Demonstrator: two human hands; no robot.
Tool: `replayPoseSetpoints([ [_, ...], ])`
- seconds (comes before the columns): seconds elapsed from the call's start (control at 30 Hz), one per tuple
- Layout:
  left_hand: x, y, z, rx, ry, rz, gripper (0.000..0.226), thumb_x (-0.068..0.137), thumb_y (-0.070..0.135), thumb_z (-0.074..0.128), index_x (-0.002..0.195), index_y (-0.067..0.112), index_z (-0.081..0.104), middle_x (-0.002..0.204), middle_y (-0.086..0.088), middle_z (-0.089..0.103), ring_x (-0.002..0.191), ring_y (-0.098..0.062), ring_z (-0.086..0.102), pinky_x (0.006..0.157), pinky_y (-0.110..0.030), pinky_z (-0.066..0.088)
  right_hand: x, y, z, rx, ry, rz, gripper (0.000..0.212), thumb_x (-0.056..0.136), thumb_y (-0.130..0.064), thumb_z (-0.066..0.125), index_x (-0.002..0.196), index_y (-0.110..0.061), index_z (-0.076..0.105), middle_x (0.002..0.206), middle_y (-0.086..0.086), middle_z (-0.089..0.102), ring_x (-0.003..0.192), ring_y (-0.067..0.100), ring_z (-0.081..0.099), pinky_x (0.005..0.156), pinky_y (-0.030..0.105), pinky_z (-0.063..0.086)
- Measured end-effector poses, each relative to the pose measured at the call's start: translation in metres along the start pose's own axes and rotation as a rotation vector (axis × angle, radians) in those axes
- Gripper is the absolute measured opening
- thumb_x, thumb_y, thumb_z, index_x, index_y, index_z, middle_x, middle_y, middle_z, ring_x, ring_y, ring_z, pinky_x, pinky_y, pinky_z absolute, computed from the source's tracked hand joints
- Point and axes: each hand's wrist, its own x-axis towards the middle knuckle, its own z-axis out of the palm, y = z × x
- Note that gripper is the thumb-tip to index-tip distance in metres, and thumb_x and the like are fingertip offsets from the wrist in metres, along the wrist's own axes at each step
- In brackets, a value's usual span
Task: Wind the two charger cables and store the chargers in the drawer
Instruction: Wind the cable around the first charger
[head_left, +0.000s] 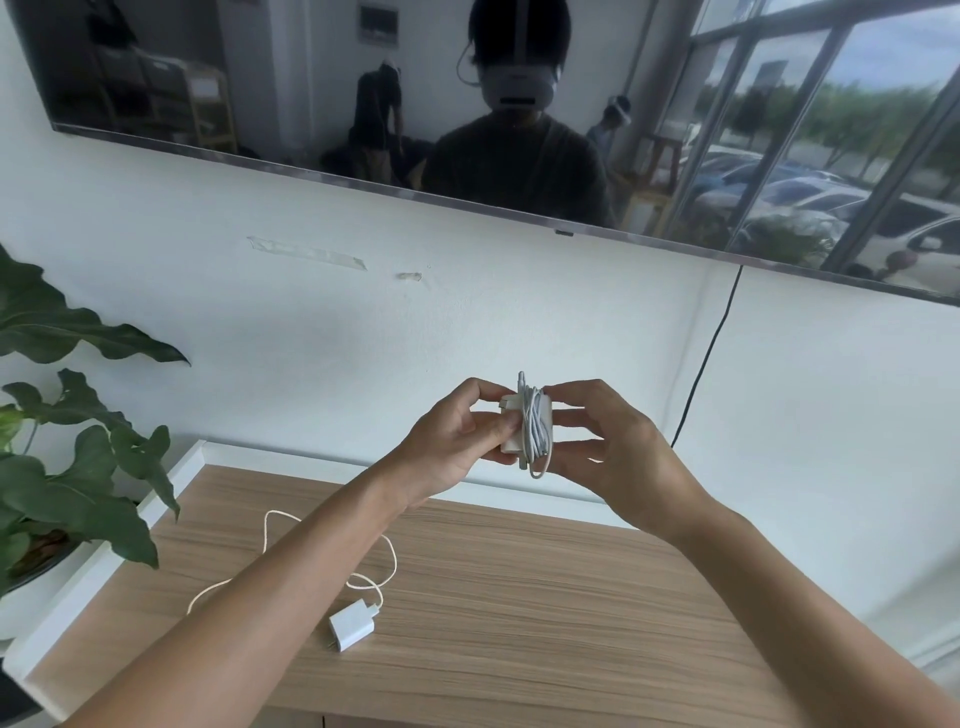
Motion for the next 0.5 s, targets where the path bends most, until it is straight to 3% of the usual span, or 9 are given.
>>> replayPoseSetpoints([
  [0.1, 0.000, 0.000, 0.008, 0.077, 0.069, 0.064, 0.022, 0.106, 0.022, 0.055, 0.124, 0.010, 0.056, 0.095, -0.010, 0.079, 0.087, -0.020, 0.076, 0.088, -0.040, 0.062, -0.001, 0.000, 0.000, -0.054, 0.044, -0.051, 0.052, 0.087, -0.014, 0.078, 0.134, -0.009, 0.058, 0.130, -0.001, 0.056, 0.124, 0.007, 0.062, 0.088, 0.023, 0.060],
  [0.23, -0.003, 0.004, 0.022, 0.241, 0.151, 0.140, 0.029, 0.109, 0.029, 0.045, 0.136, 0.018, 0.046, 0.096, -0.007, 0.077, 0.088, -0.016, 0.076, 0.081, -0.026, 0.060, -0.002, 0.000, 0.003, -0.109, 0.090, -0.095, 0.051, 0.086, -0.017, 0.078, 0.131, -0.004, 0.058, 0.130, 0.002, 0.056, 0.121, 0.009, 0.064, 0.087, 0.023, 0.061],
  [0.4, 0.002, 0.004, 0.031, 0.281, 0.226, 0.131, 0.021, 0.109, 0.043, 0.038, 0.117, 0.027, 0.050, 0.092, -0.012, 0.075, 0.084, -0.045, 0.069, 0.079, -0.055, 0.059, -0.004, 0.001, 0.004, -0.177, 0.112, -0.146, 0.051, 0.086, -0.008, 0.079, 0.132, -0.005, 0.057, 0.130, 0.002, 0.057, 0.120, 0.003, 0.062, 0.088, 0.020, 0.060],
  [0.5, 0.003, 0.011, 0.033, 0.302, 0.257, 0.107, 0.018, 0.111, 0.035, 0.040, 0.110, 0.021, 0.052, 0.088, -0.001, 0.070, 0.077, -0.028, 0.068, 0.070, -0.039, 0.061, -0.006, 0.001, 0.005, -0.177, 0.109, -0.134, 0.053, 0.087, -0.007, 0.079, 0.135, -0.006, 0.056, 0.130, 0.001, 0.058, 0.121, 0.006, 0.062, 0.089, 0.021, 0.060],
])
